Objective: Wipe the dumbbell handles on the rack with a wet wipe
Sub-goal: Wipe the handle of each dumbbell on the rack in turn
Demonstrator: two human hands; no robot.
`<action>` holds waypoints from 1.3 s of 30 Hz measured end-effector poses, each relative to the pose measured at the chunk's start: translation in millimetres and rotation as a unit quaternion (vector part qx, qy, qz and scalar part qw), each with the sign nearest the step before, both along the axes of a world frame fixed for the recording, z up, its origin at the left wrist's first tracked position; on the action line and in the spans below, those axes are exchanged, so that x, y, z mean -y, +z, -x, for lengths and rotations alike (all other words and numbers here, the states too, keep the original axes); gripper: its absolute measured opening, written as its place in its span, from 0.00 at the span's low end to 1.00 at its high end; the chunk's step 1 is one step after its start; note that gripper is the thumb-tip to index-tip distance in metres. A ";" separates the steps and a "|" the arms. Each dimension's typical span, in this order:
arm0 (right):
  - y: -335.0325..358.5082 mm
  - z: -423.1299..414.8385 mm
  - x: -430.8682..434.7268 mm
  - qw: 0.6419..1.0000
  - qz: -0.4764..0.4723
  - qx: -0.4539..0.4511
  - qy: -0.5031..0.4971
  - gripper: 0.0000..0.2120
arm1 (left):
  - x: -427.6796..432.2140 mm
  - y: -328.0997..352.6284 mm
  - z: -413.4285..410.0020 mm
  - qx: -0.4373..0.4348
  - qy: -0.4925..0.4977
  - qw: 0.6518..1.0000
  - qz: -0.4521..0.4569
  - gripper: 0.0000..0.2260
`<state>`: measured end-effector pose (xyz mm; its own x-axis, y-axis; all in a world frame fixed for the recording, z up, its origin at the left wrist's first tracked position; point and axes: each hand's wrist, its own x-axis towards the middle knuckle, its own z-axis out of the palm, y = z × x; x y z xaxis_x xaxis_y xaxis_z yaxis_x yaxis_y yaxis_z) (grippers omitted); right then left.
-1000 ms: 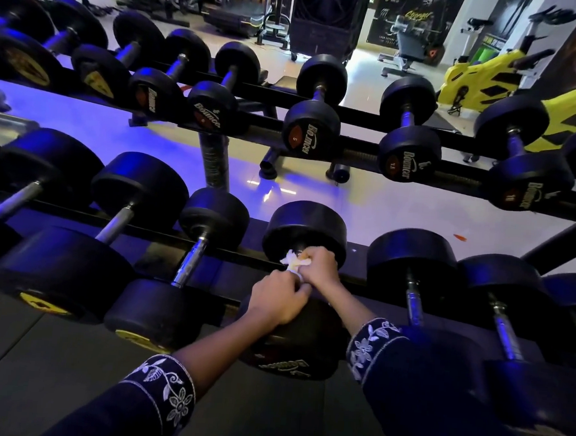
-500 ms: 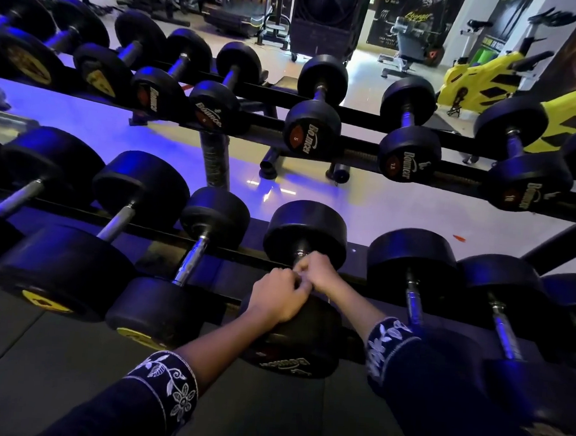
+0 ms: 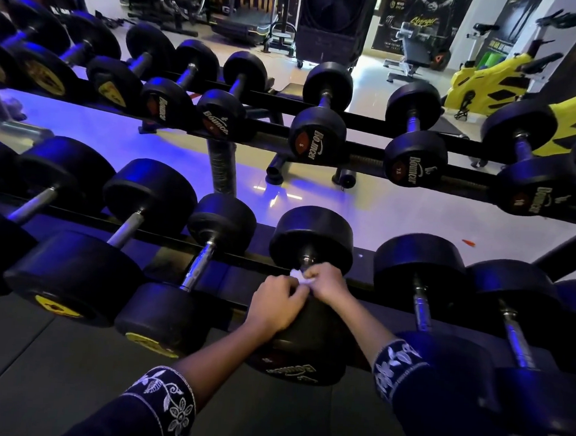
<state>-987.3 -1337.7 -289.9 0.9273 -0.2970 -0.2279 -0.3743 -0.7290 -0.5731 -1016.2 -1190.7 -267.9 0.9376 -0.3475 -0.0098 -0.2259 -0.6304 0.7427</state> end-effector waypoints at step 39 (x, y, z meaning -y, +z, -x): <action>-6.1 9.7 16.5 0.996 -0.040 0.085 -0.013 0.02 | 5.3 1.6 -6.4 -0.027 0.034 0.999 -0.026 0.17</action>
